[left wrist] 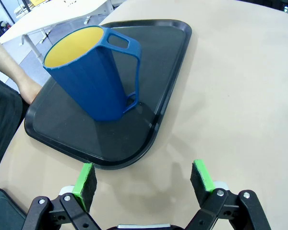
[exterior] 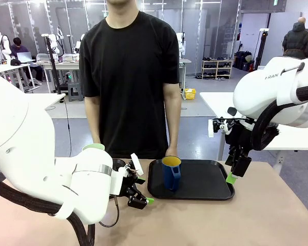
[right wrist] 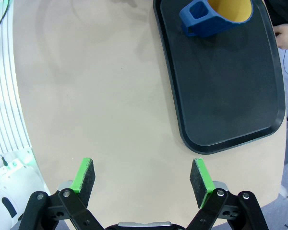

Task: Sort and store the cups by type.
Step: Pick up the Handle plastic cup and place it into the empty Flat Tray.

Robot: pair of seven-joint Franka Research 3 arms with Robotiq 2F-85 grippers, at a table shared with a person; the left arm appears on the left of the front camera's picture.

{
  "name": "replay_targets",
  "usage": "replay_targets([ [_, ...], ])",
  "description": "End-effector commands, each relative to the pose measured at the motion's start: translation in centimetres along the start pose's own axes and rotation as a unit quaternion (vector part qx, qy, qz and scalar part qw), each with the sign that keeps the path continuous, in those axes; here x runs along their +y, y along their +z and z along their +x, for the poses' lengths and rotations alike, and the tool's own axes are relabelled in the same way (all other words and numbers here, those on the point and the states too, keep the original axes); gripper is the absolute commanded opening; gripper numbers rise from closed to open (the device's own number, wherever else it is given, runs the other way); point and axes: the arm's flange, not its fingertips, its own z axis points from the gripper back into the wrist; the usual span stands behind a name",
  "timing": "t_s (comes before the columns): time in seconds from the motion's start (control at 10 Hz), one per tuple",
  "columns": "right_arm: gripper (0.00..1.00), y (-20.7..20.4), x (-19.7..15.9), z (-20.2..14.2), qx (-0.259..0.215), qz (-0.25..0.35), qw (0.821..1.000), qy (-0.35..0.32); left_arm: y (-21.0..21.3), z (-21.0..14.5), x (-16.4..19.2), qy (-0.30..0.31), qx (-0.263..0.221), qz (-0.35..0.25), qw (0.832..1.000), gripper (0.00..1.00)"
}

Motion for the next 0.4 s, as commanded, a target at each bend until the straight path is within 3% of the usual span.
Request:
replay_targets([
  [0.0,1.0,-0.2,0.26,-0.07,-0.002,-0.007,1.0,-0.007,-0.13,0.09,0.03,-0.01,-0.002,0.006,1.0,1.0],
  [0.3,1.0,-0.2,0.26,-0.07,-0.002,-0.007,1.0,-0.007,-0.13,0.09,0.03,-0.01,-0.002,0.006,1.0,1.0],
])
